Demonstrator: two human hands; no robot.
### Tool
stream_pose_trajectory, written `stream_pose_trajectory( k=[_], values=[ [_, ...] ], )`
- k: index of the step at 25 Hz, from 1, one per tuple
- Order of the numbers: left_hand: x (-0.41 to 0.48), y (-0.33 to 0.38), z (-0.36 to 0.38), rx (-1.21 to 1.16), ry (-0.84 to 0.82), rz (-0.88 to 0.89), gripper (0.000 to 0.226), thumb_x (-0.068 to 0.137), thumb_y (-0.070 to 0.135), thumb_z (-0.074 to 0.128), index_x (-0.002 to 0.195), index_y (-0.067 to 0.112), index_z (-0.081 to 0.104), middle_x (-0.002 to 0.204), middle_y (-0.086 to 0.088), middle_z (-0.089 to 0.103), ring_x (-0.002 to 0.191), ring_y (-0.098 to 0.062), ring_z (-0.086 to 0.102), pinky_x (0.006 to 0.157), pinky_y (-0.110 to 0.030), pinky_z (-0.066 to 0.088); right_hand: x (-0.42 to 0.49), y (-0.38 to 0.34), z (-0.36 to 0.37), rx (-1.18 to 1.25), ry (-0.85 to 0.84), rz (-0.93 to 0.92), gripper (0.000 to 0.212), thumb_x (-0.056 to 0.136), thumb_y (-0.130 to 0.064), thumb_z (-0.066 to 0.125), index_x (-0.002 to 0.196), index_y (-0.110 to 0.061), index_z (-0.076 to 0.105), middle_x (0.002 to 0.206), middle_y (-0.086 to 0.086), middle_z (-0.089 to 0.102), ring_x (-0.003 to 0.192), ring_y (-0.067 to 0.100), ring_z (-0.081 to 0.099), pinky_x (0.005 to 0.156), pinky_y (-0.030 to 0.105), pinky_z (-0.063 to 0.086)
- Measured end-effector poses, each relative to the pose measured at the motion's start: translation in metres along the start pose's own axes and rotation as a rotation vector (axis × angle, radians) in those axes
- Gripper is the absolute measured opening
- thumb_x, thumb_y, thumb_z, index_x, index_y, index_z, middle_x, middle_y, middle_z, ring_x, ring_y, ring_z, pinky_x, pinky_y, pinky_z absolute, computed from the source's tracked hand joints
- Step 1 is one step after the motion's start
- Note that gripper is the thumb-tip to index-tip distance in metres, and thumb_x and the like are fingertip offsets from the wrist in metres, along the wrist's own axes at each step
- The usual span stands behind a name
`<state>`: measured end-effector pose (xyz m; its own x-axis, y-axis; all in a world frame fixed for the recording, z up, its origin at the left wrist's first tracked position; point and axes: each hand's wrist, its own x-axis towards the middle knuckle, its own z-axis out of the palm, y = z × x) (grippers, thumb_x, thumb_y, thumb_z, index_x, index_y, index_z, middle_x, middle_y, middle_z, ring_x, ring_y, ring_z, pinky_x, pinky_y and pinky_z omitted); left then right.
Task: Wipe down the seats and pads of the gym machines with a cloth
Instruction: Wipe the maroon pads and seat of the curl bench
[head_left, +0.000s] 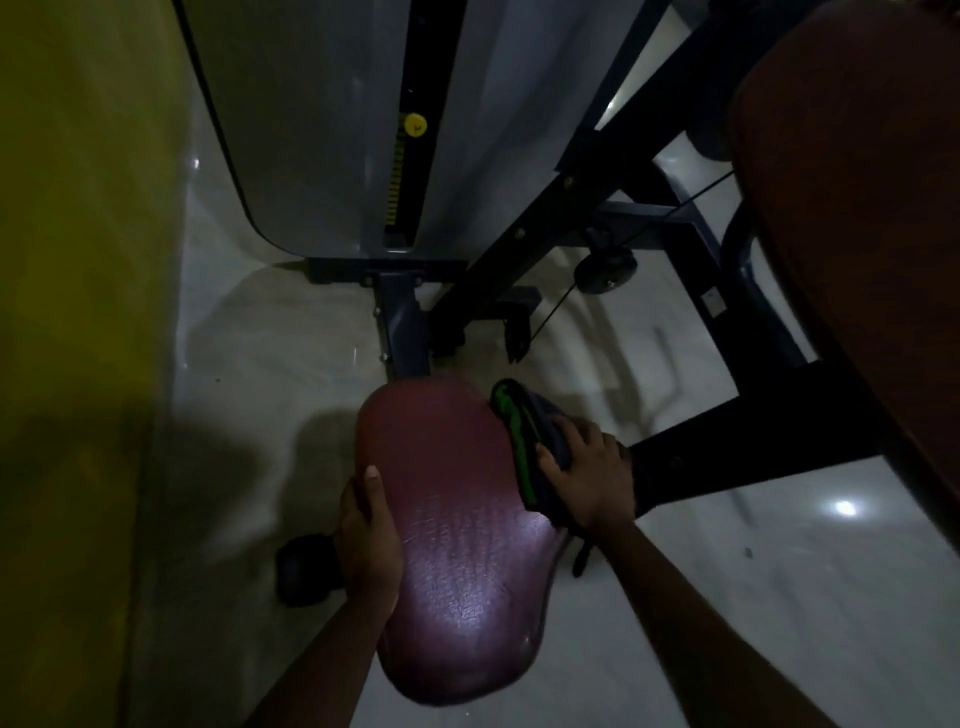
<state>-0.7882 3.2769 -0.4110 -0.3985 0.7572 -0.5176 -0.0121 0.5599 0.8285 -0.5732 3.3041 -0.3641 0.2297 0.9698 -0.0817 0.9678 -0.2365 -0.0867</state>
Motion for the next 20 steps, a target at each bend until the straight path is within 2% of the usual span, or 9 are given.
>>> stream_pose_trajectory(
  k=[2, 4, 7, 9, 11, 13, 16, 18, 20],
  values=[
    [-0.001, 0.001, 0.001, 0.012, 0.009, -0.012, 0.053, 0.097, 0.05, 0.026, 0.131, 0.018, 0.05, 0.128, -0.014, 0.058, 0.115, -0.034, 0.055, 0.095, -0.037, 0.04, -0.023, -0.026, 0.014, 0.01, 0.103, 0.145, 0.071, 0.074, -0.065, 0.023, 0.13, -0.031, 0.051, 0.14, 0.011, 0.046, 0.122, 0.036, 0.044, 0.101, 0.049, 0.03],
    [-0.002, 0.001, 0.001, -0.002, 0.01, -0.018, 0.055, 0.096, 0.053, 0.026, 0.132, 0.018, 0.049, 0.128, -0.013, 0.058, 0.115, -0.033, 0.055, 0.097, -0.038, 0.041, -0.051, -0.061, 0.026, 0.024, 0.168, 0.17, 0.064, 0.076, -0.065, 0.033, 0.128, -0.034, 0.053, 0.142, 0.01, 0.046, 0.122, 0.037, 0.043, 0.097, 0.055, 0.034],
    [0.0, -0.003, 0.0, -0.155, -0.057, -0.086, 0.066, 0.087, 0.068, 0.029, 0.129, 0.023, 0.052, 0.127, -0.007, 0.06, 0.113, -0.029, 0.057, 0.101, -0.045, 0.044, -0.095, -0.102, 0.033, 0.05, 0.118, 0.138, 0.057, 0.079, -0.063, 0.038, 0.127, -0.037, 0.054, 0.136, 0.007, 0.052, 0.113, 0.035, 0.052, 0.087, 0.052, 0.046],
    [0.016, -0.032, 0.003, -0.264, -0.204, -0.184, 0.08, 0.073, 0.084, 0.031, 0.129, 0.031, 0.053, 0.129, 0.0, 0.059, 0.116, -0.026, 0.057, 0.102, -0.047, 0.042, -0.115, -0.12, 0.031, 0.095, 0.039, 0.154, 0.05, 0.077, -0.054, 0.041, 0.123, -0.039, 0.054, 0.128, 0.006, 0.058, 0.101, 0.033, 0.06, 0.075, 0.048, 0.052],
    [0.034, -0.066, 0.007, -0.317, -0.314, -0.245, 0.087, 0.063, 0.091, 0.037, 0.13, 0.037, 0.052, 0.135, 0.001, 0.056, 0.122, -0.026, 0.054, 0.105, -0.048, 0.04, -0.125, -0.128, 0.024, 0.129, -0.017, 0.157, 0.048, 0.072, -0.043, 0.047, 0.12, -0.038, 0.05, 0.121, 0.006, 0.062, 0.094, 0.033, 0.063, 0.067, 0.046, 0.054],
    [0.037, -0.061, -0.002, -0.268, -0.328, -0.223, 0.085, 0.067, 0.087, 0.037, 0.127, 0.03, 0.055, 0.135, -0.004, 0.056, 0.12, -0.027, 0.054, 0.104, -0.05, 0.04, -0.125, -0.122, 0.015, 0.249, 0.001, 0.127, 0.05, 0.073, -0.033, 0.055, 0.123, -0.033, 0.051, 0.125, 0.01, 0.058, 0.099, 0.037, 0.06, 0.072, 0.048, 0.053],
    [-0.029, 0.024, -0.049, -0.159, -0.236, -0.142, 0.072, 0.08, 0.069, 0.039, 0.128, 0.018, 0.055, 0.133, -0.012, 0.055, 0.118, -0.032, 0.053, 0.104, -0.05, 0.04, -0.133, -0.11, -0.02, 0.503, 0.008, 0.138, 0.053, 0.083, -0.036, 0.04, 0.134, -0.026, 0.048, 0.139, 0.013, 0.043, 0.117, 0.036, 0.046, 0.097, 0.043, 0.039],
    [-0.065, 0.061, -0.074, -0.166, -0.246, -0.086, 0.053, 0.095, 0.046, 0.04, 0.135, 0.012, 0.047, 0.137, -0.012, 0.049, 0.124, -0.033, 0.048, 0.107, -0.049, 0.037, -0.143, -0.107, -0.059, 0.662, 0.05, 0.164, 0.052, 0.085, -0.036, 0.04, 0.135, -0.024, 0.046, 0.136, 0.012, 0.043, 0.12, 0.032, 0.044, 0.101, 0.037, 0.034],
    [-0.095, 0.089, -0.088, -0.179, -0.29, -0.038, 0.048, 0.097, 0.04, 0.039, 0.138, 0.015, 0.045, 0.14, -0.007, 0.048, 0.125, -0.029, 0.047, 0.108, -0.048, 0.036, -0.151, -0.106, -0.101, 0.749, 0.081, 0.127, 0.048, 0.089, -0.032, 0.045, 0.136, -0.023, 0.045, 0.132, 0.012, 0.045, 0.119, 0.029, 0.045, 0.098, 0.033, 0.035]
  ],
)
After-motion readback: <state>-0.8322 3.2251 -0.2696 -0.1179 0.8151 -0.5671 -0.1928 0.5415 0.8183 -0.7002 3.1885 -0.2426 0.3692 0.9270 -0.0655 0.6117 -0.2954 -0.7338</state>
